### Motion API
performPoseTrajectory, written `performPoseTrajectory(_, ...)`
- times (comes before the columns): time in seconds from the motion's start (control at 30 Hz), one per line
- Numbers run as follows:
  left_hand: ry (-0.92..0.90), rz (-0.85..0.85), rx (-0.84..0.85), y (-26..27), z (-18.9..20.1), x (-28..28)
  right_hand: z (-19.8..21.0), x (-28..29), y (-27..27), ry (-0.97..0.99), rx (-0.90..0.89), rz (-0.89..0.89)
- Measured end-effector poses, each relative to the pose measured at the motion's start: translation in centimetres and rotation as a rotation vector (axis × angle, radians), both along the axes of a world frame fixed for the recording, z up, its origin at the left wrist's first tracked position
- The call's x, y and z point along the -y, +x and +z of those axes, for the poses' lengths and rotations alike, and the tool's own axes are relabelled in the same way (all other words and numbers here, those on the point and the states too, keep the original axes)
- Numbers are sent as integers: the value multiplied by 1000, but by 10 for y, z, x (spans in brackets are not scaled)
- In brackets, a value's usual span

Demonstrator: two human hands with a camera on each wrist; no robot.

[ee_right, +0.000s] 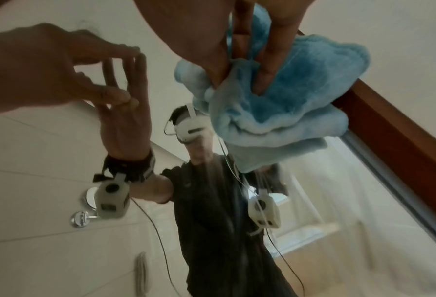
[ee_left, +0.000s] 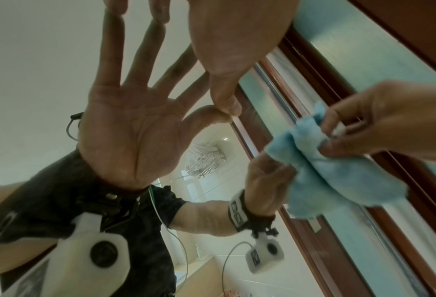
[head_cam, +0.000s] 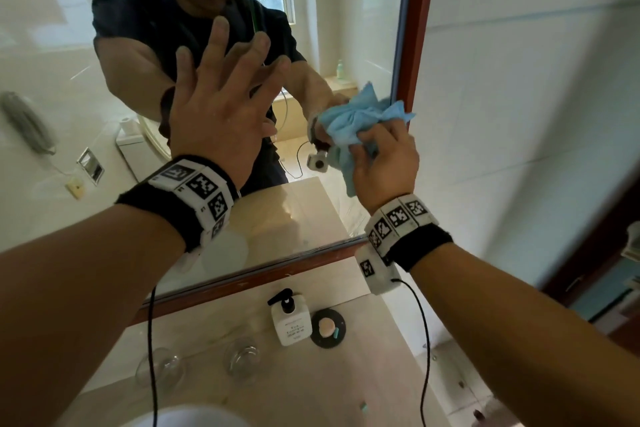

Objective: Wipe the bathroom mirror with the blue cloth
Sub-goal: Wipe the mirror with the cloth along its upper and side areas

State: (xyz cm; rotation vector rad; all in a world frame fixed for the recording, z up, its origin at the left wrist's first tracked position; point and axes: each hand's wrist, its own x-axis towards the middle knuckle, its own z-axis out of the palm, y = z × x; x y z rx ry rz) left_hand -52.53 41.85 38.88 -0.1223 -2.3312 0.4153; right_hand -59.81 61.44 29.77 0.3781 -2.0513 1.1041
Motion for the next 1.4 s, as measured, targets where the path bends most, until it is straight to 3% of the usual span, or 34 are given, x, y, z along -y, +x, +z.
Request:
performPoseTrajectory(0.17, -15, -2, -13, 2, -1, -1, 65, -2, -9, -66, -127, 23)
performPoseTrajectory(0.27, -14, -1, -22, 4, -3, -1, 69, -2, -11, -59, -120, 39)
performPoseTrajectory(0.7, -9, -2, -26, 1, -11, 0, -18, -5, -3, -2, -18, 35)
performPoseTrajectory(1.0, -4, -8, -20, 0, -15, 2, -88, -4, 5, -2, 146, 37)
performPoseTrajectory(1.4, -1, -4, -22, 0, -18, -1, -104, -5, 9, -2, 303, 45)
